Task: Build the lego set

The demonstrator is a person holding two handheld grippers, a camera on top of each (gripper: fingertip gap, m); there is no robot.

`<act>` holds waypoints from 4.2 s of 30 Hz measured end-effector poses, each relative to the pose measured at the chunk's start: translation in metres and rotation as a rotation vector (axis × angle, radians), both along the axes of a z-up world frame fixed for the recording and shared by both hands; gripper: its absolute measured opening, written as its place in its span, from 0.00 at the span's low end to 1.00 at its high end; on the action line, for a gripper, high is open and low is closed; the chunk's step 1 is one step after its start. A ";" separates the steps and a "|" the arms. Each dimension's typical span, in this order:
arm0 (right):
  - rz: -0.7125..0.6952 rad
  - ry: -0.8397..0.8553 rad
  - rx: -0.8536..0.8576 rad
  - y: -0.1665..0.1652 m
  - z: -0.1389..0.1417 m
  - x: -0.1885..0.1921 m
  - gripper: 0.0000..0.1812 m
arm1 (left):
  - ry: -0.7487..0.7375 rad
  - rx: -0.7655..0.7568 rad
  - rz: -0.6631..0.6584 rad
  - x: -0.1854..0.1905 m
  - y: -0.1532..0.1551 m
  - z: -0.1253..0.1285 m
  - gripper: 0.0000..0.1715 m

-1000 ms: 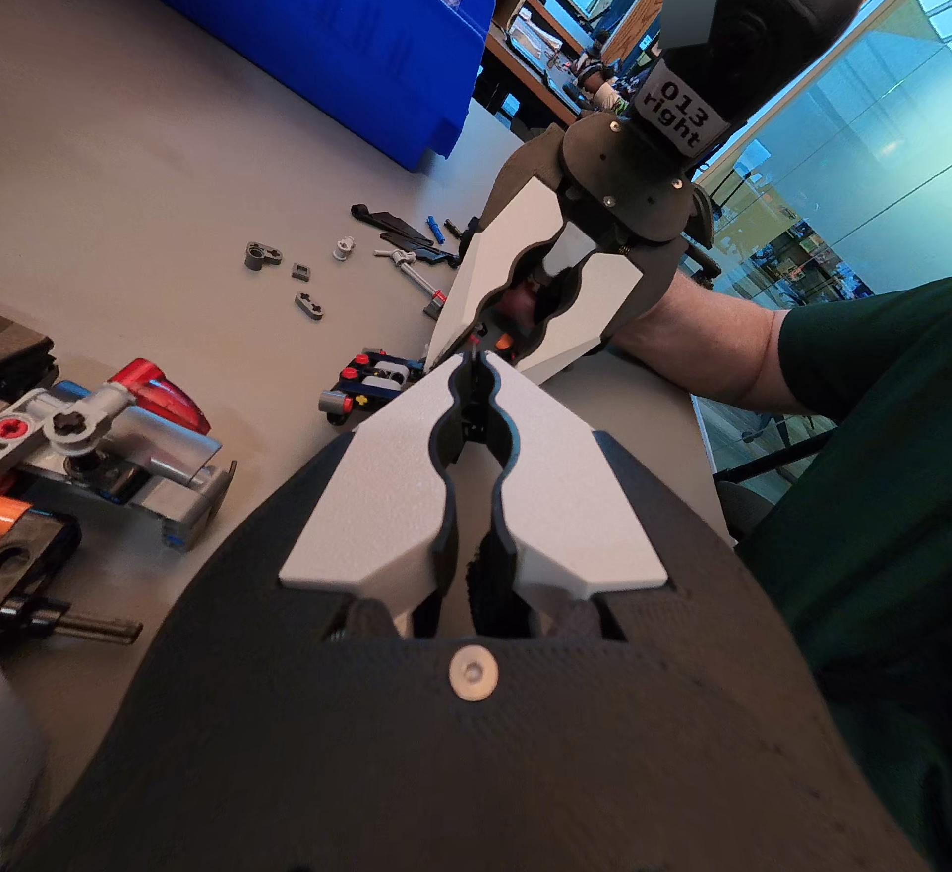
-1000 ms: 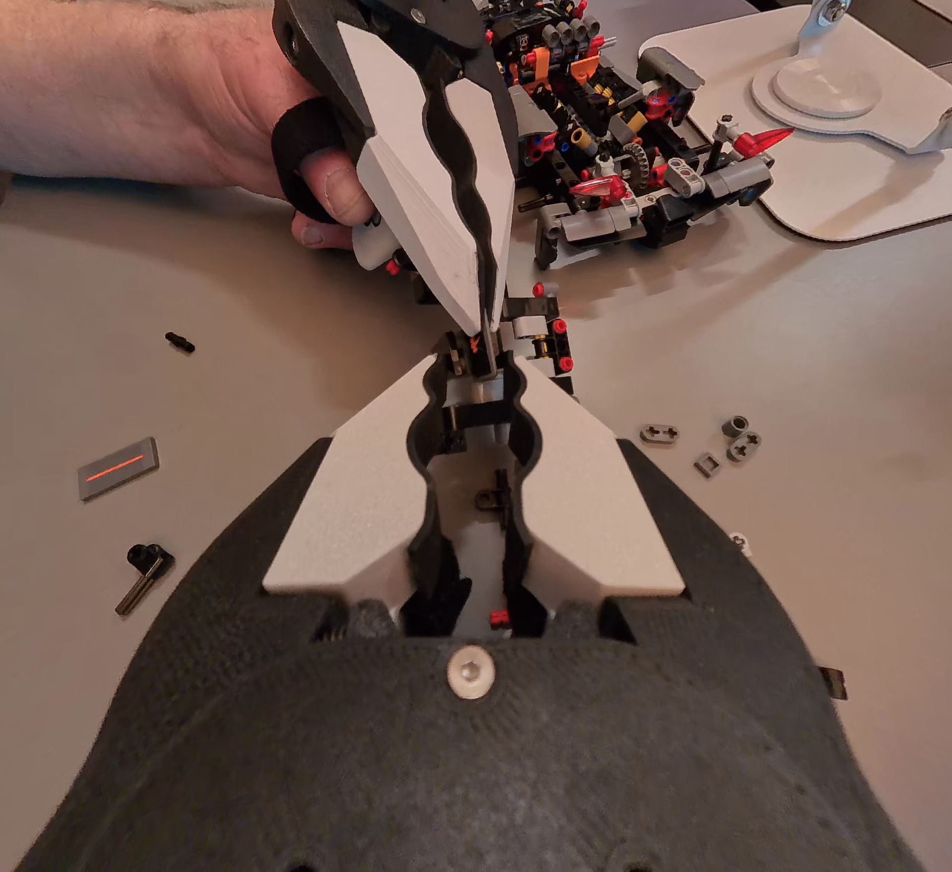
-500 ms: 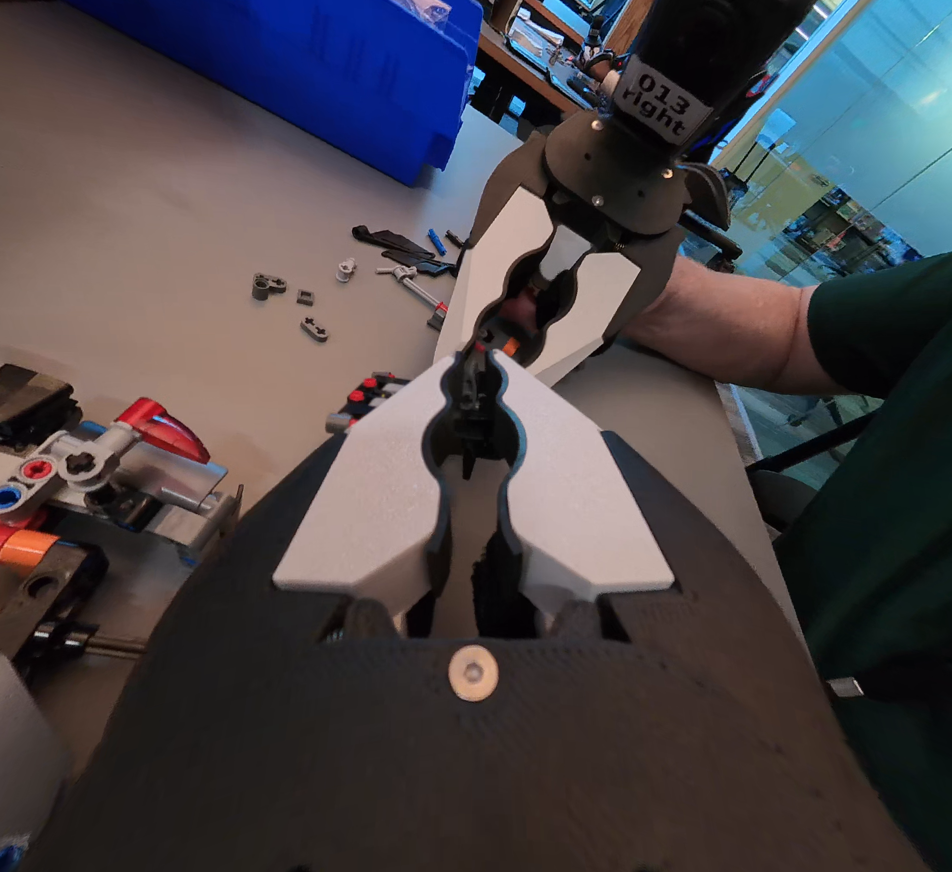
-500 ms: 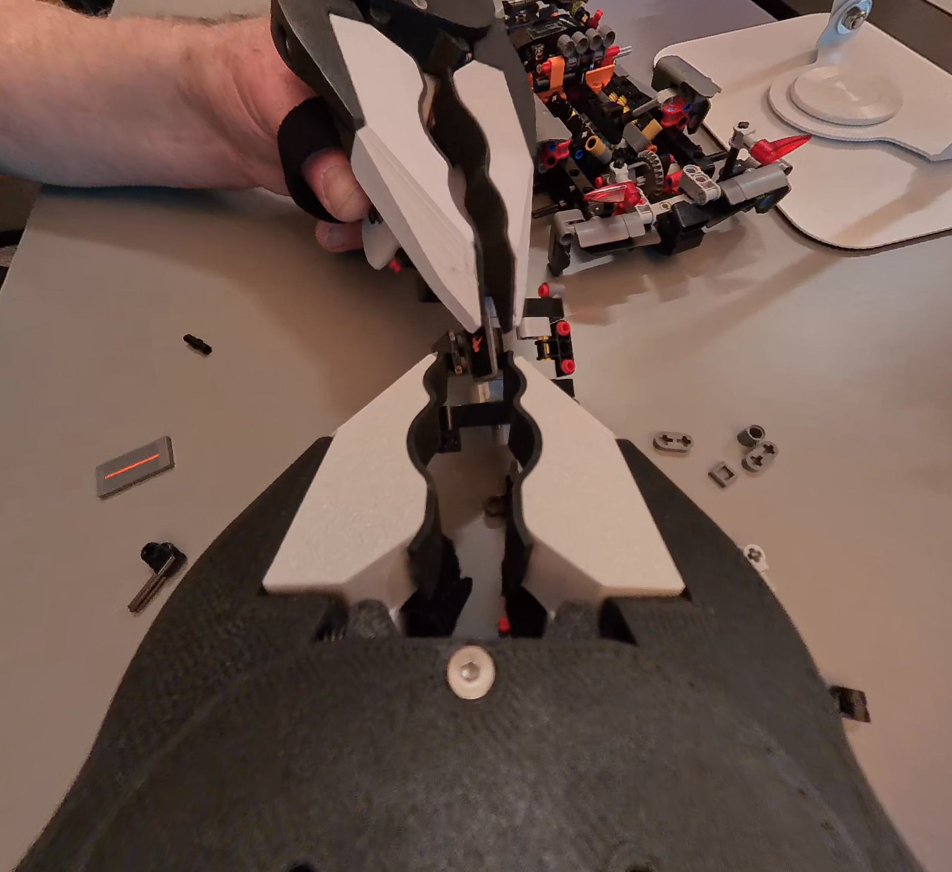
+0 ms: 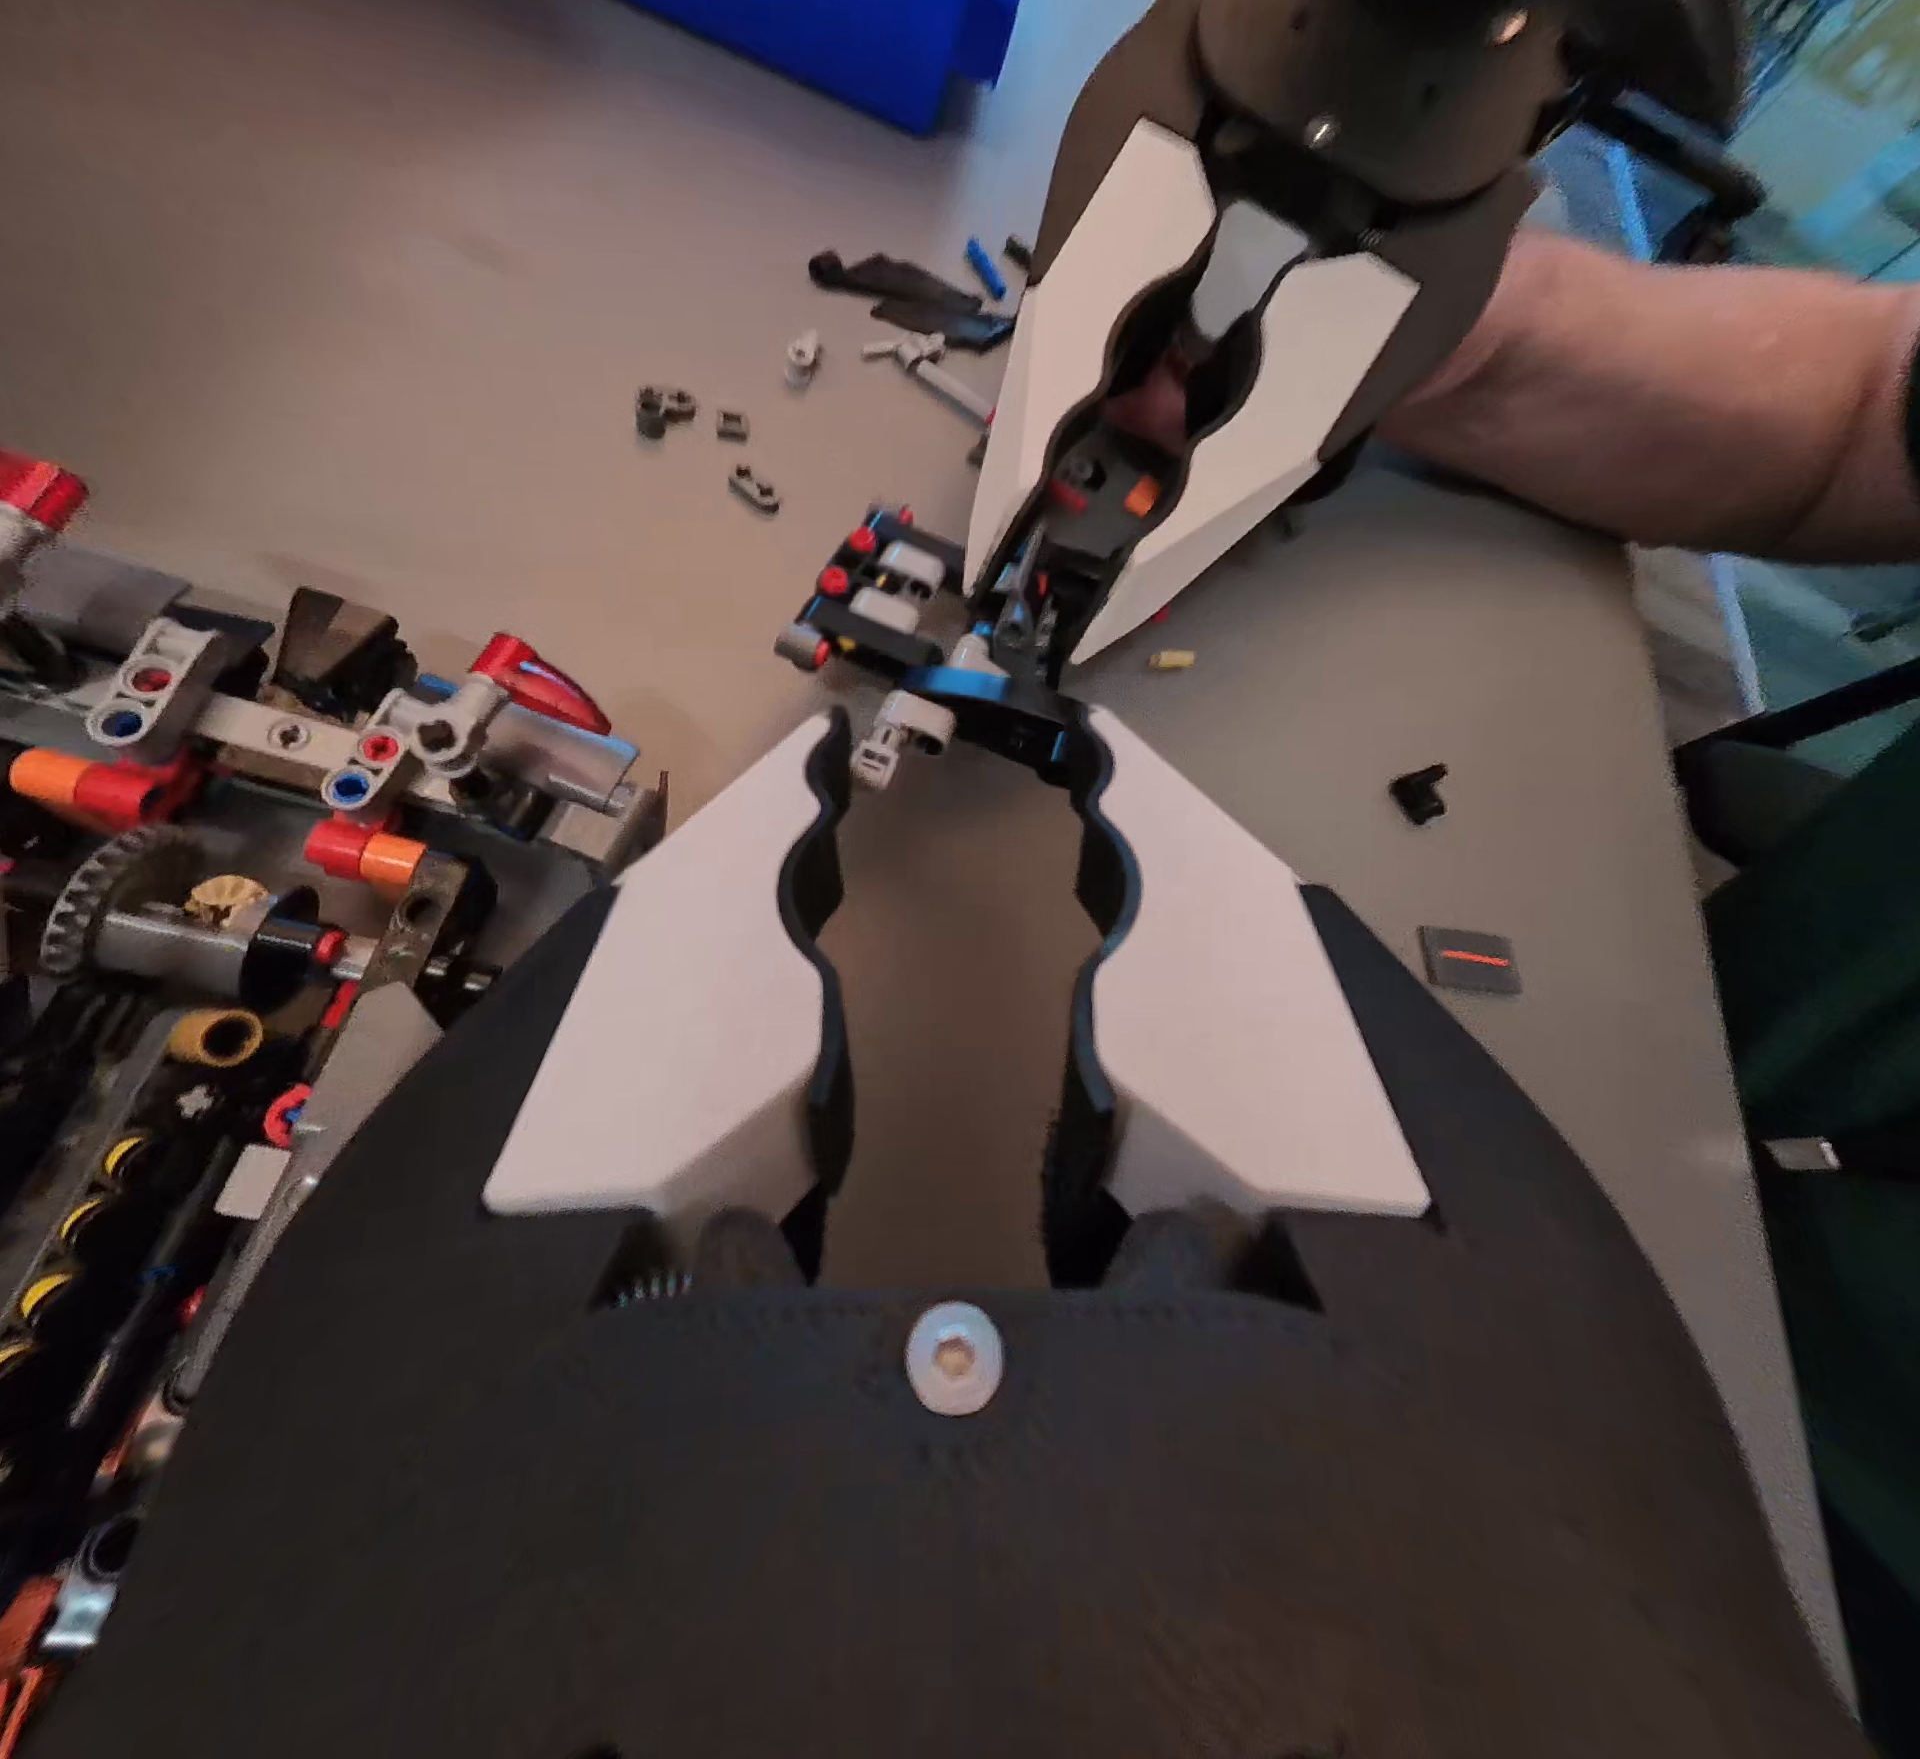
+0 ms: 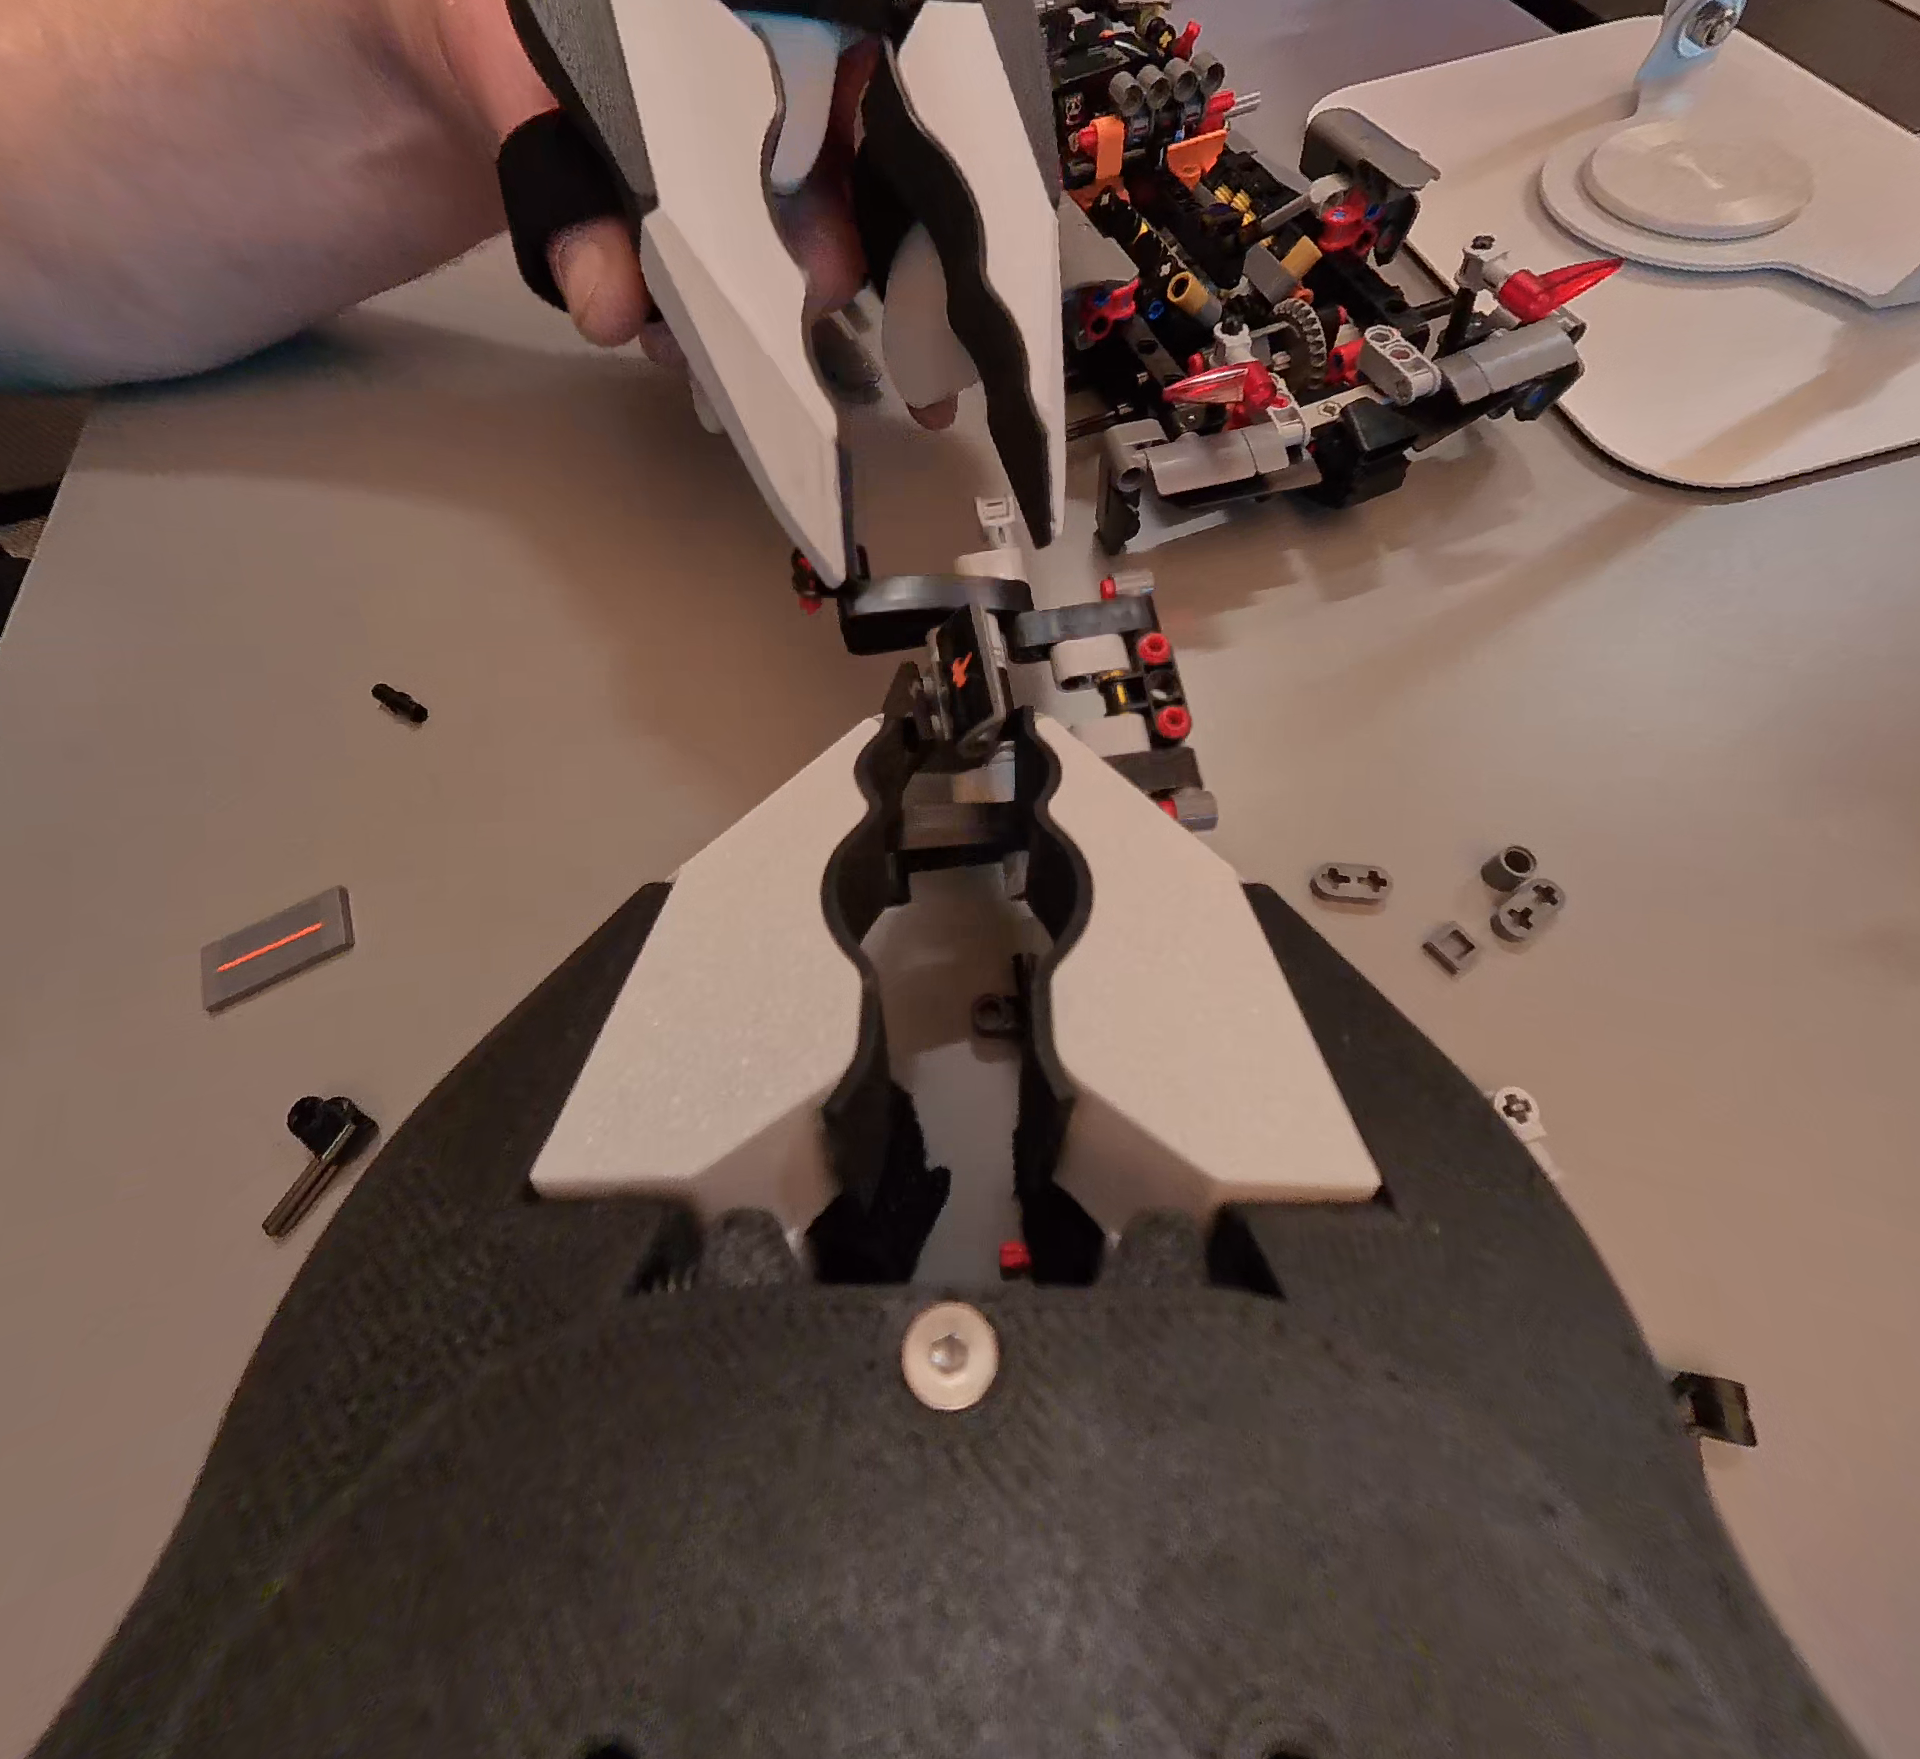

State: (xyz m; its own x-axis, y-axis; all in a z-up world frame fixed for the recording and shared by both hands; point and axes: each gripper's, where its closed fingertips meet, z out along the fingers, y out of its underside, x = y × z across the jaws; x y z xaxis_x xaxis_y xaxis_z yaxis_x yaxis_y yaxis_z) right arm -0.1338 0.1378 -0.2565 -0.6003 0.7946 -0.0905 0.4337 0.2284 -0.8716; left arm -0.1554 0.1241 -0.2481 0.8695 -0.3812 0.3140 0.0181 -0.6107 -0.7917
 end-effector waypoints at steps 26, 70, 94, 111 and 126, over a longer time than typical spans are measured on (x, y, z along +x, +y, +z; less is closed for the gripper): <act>0.002 0.003 0.057 -0.001 -0.005 0.001 0.09 | 0.125 0.007 -0.001 0.015 0.018 -0.023 0.24; -0.012 -0.029 0.127 0.005 -0.012 0.002 0.08 | 0.245 -0.013 -0.024 0.017 0.025 -0.032 0.21; 0.003 -0.051 0.077 0.004 -0.014 0.005 0.06 | 0.201 -0.024 -0.059 0.019 0.024 -0.031 0.20; 0.002 -0.041 -0.043 0.022 0.008 0.011 0.11 | 0.117 -0.021 -0.043 0.014 0.023 -0.027 0.19; -0.022 -0.085 0.065 0.030 -0.010 0.011 0.08 | 0.191 -0.006 0.018 -0.001 0.025 -0.020 0.16</act>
